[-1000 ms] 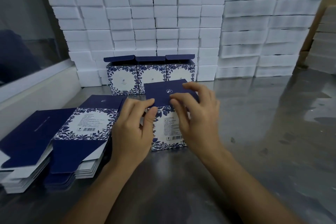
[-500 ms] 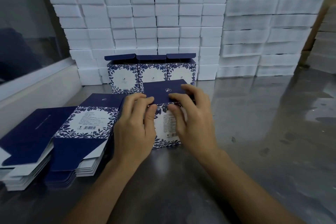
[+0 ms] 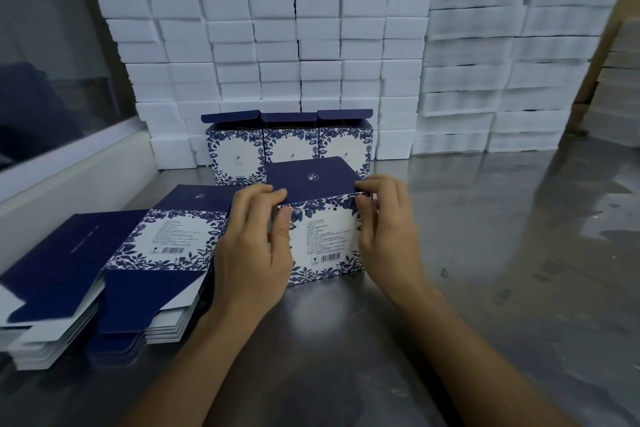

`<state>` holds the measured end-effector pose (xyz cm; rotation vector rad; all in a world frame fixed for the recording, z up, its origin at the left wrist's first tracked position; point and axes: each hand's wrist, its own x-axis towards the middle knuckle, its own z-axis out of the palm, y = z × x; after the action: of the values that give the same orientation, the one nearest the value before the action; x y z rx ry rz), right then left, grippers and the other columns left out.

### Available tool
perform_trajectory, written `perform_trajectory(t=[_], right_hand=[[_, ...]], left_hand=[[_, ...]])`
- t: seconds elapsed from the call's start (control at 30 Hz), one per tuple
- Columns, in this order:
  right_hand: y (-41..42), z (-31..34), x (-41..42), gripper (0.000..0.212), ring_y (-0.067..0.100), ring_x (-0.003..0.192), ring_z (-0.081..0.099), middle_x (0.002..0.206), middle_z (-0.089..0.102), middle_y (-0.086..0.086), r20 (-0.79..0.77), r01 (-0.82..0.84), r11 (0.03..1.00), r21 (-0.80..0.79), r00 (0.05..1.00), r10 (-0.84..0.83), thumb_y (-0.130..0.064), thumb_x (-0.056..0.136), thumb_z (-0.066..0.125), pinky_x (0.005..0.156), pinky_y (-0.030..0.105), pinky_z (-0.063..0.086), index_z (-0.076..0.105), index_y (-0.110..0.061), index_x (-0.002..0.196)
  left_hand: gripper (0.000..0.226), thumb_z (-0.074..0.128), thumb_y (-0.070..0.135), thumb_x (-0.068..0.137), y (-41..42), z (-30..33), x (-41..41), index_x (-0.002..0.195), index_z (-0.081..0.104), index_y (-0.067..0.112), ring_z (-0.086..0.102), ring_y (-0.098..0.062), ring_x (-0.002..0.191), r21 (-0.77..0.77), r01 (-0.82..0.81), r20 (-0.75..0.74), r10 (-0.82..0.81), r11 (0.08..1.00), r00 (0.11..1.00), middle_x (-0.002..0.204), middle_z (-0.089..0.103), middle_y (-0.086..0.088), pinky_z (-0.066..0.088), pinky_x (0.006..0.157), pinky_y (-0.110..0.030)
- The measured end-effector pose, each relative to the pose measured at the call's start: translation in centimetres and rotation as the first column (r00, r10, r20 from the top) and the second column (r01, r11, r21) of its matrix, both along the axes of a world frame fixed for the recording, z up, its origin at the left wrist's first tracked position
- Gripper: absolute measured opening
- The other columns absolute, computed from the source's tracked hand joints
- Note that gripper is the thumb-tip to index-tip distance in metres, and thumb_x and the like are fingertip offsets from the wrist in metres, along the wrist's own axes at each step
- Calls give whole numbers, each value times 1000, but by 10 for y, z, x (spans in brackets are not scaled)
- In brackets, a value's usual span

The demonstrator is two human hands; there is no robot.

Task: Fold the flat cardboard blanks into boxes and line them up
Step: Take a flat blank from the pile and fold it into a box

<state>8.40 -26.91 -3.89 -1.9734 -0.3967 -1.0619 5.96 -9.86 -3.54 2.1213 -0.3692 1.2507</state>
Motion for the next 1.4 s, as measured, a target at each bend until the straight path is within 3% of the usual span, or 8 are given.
perform_trajectory(t=[0.37,0.5,0.57,0.73,0.9,1.03,1.2,1.4], right_hand=[[2,1,1,29,17,81,65,115,61,-16,-207,-207,870,447,922,326,-18,107,42,71,38,56,44,-34,131],[-4,-1,3,100,18,132,53,152,38,-2,-384,-287,769,572,734,560,-45,78,77,83,43,62,9,-56,149],[-9,-6,5,111,8,115,66,134,58,-15,-392,-348,723,597,659,642,-44,67,83,73,31,62,10,-55,150],[-7,-8,8,25,3,77,68,93,73,-15,-334,-319,838,444,808,485,-52,86,64,68,26,57,67,-32,100],[-16,-2,7,33,7,54,53,67,69,0,-358,-179,837,517,844,401,-45,101,51,52,21,46,70,-19,94],[-14,-3,8,82,10,102,63,121,59,-2,-370,-192,804,563,811,453,-57,72,73,83,28,54,38,-37,143],[-8,-3,3,107,12,92,58,141,42,-13,-290,-275,865,419,863,414,-55,68,85,78,19,49,11,-63,145],[-3,0,-8,83,-4,132,38,138,33,-13,-201,-372,921,114,899,388,-66,68,77,101,5,34,37,-58,141]], left_hand=[[38,44,16,96,0,-5,1,131,56,7,41,3,115,4,-6,-62,6,1000,998,140,50,-12,38,91,-16],[63,53,53,86,5,-8,1,142,40,27,27,-3,142,-142,96,-200,-123,985,972,158,26,-1,27,105,-12],[78,50,67,80,7,-11,1,149,26,39,6,8,145,-210,194,-266,-247,958,932,164,5,8,13,105,-4],[80,37,83,79,3,-11,3,148,6,56,0,9,145,-257,223,-307,-298,940,904,164,1,16,11,111,-15],[38,37,43,100,9,-11,4,136,47,37,55,13,106,-331,198,-170,-265,923,949,125,62,12,42,88,-7],[28,38,32,100,8,-11,4,123,52,40,56,7,77,-369,142,-150,-209,919,966,86,60,25,44,71,-14],[70,30,76,87,3,-12,4,150,24,45,11,8,145,-365,174,-302,-293,914,907,161,17,17,14,115,-19],[92,31,92,73,6,-11,3,148,3,47,-1,2,148,-496,333,-269,-506,802,819,163,-3,19,7,124,-44]])
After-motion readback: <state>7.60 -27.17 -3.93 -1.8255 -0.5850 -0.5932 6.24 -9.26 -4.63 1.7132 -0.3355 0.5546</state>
